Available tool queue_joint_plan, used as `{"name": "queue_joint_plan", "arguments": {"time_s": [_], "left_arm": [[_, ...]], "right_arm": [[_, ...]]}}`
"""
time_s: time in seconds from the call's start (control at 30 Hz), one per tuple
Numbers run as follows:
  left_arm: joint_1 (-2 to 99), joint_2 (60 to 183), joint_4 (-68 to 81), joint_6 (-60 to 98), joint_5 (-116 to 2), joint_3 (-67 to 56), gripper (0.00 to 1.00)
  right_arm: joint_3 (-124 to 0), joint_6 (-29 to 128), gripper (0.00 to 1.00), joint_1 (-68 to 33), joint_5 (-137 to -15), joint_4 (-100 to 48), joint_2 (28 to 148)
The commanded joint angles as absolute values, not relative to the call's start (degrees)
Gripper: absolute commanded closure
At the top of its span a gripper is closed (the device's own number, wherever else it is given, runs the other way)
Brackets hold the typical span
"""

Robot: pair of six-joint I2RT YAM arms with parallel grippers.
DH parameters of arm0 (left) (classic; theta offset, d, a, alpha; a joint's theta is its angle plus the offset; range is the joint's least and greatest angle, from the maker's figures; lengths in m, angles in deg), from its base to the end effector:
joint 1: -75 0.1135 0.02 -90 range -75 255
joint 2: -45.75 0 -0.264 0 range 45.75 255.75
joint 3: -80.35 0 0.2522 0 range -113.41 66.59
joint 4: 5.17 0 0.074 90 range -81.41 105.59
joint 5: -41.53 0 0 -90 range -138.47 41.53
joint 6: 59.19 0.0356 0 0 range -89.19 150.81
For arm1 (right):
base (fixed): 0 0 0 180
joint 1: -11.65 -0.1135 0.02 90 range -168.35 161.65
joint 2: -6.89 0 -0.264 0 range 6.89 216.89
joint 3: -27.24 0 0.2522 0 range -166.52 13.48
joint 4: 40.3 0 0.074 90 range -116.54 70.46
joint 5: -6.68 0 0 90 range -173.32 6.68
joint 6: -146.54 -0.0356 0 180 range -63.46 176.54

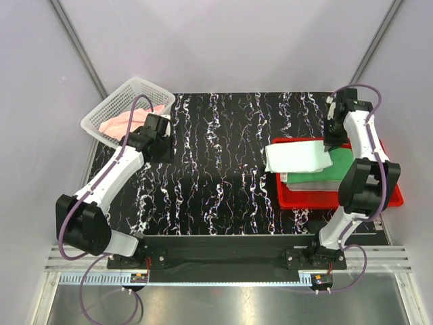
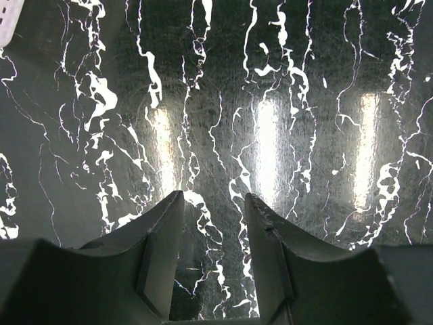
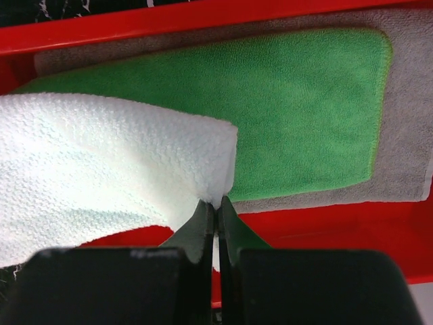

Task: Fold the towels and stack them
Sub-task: Neatly place the folded towel into the bin

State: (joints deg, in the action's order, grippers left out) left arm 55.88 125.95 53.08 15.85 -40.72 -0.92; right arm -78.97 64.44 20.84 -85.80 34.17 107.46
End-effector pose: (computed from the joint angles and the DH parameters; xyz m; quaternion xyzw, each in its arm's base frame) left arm 0.2722 -0.0893 0.2865 0.0157 0.9571 -0.0206 0.2885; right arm 0.3541 -0.0589 0.2956 0.0150 0.9826 -0.0483 0.1785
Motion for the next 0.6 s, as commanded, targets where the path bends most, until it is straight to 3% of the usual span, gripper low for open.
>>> {"name": "queue_joint_plan", "arguments": {"time_s": [0.0, 0.57], "left_arm": [[56.1, 126.4, 52.8, 16.2, -40.8, -3.9, 0.54], [56.1, 126.4, 54.1, 16.7, -39.8, -6.4, 0.54]], "right_arm": [[-81.4, 65.9, 1.0, 21.7, -87.5, 34.7, 109.0], [-86.6, 67.0, 1.0, 24.5, -89.6, 34.2, 116.4]]}}
